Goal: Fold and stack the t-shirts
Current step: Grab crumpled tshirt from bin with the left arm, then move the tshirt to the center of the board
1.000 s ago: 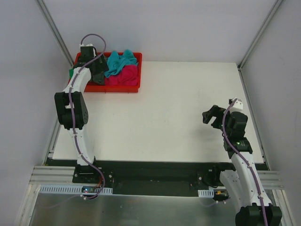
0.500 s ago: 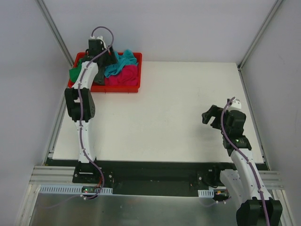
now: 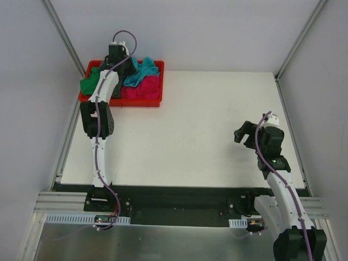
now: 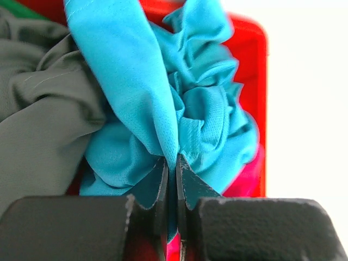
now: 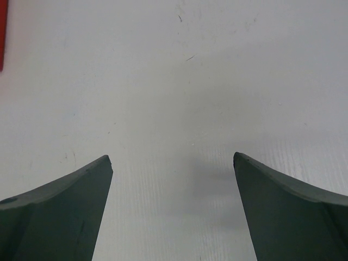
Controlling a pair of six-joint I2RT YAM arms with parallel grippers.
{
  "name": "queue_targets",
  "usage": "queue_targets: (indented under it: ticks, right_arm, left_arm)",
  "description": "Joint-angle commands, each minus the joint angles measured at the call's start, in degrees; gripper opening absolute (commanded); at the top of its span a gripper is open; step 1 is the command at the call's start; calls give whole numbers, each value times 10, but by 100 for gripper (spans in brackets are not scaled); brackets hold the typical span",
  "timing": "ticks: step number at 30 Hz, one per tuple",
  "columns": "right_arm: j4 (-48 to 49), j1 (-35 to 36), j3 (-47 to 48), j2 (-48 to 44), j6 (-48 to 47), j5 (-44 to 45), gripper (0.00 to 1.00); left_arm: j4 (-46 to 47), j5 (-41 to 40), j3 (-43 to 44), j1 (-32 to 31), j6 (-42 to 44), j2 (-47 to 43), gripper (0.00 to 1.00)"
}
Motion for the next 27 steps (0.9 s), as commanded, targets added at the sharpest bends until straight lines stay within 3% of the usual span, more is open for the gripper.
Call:
queue_targets:
  ticks: [1, 9, 15, 21, 24, 27]
  right_arm:
    - [9, 3, 28, -10, -5, -9, 96]
    - [13, 3, 19, -65, 0, -35, 96]
    - [20, 2, 4, -117, 9, -28, 96]
    - [15, 3, -1, -154, 18, -8, 96]
    - [5, 3, 0, -175, 20, 5, 96]
    - [-6, 3, -1, -195, 20, 24, 96]
  left_arm:
    - [18, 15, 69, -13, -23, -157, 0]
    - [42, 174, 51, -30, -94, -345, 0]
    - [60, 273, -2, -129, -91, -466, 0]
    - [68, 279, -68, -251, -65, -522, 0]
    - [68, 275, -102, -269, -68, -532, 0]
    - [76, 240, -199, -274, -69, -560, 0]
